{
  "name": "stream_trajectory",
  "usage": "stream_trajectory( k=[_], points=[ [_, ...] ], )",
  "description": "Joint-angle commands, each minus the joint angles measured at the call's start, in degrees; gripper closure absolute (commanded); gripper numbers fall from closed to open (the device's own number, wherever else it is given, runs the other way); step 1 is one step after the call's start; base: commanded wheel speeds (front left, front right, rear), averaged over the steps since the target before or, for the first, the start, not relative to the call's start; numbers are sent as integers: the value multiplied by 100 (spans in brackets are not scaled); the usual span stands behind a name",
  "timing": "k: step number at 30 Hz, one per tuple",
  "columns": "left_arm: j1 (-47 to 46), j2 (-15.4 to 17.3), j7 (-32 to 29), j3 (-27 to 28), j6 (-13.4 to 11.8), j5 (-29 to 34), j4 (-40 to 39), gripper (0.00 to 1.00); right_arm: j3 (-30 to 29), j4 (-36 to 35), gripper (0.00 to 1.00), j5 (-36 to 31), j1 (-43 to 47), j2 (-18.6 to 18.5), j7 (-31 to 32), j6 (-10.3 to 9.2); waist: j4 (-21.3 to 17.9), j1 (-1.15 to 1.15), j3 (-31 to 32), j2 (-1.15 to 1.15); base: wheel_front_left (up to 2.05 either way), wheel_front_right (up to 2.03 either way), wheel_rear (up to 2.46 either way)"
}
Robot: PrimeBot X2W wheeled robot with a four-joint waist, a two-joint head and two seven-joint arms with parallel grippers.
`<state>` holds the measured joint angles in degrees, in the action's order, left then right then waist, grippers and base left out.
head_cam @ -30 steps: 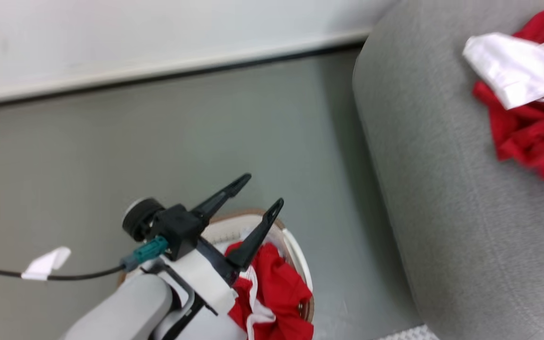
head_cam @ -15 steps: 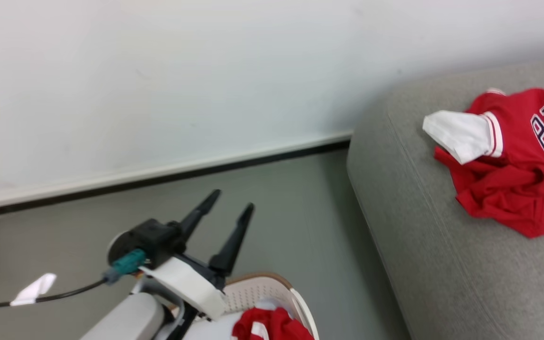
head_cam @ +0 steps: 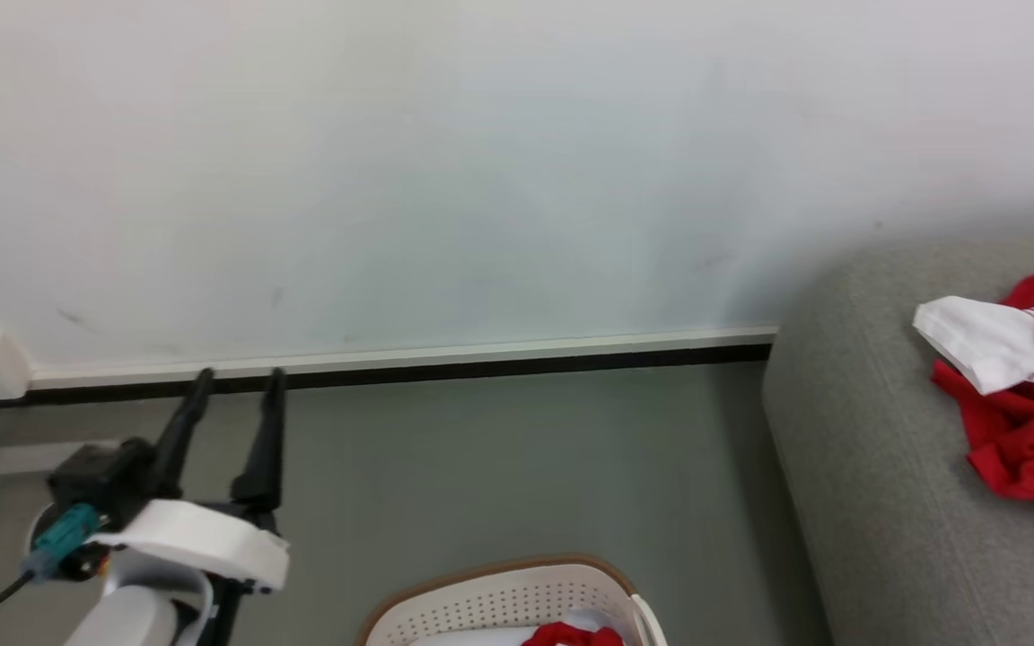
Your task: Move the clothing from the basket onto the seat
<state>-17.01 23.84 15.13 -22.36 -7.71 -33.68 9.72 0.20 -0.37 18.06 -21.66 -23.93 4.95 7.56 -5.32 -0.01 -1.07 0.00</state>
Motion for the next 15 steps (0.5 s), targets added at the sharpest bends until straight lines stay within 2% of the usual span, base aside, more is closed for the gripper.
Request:
stream_trajectory(
  k=[1,7,15],
  points=[
    [160,-21,1,186,-42,51,-17,0,-47,-7,0,11,236,146,-189,-14,182,1,49,0,0,0,0],
    [724,-394,1,1074,23,377,-108,0,-94,372,0,97,1144,929,-1081,-14,499,1,89,0,0,0,0],
    [1377,-1172,2,1941,553,1104,-169,0,640,1294,0,4,1707,1312,-1898,-14,628,1,59,0,0,0,0]
  ],
)
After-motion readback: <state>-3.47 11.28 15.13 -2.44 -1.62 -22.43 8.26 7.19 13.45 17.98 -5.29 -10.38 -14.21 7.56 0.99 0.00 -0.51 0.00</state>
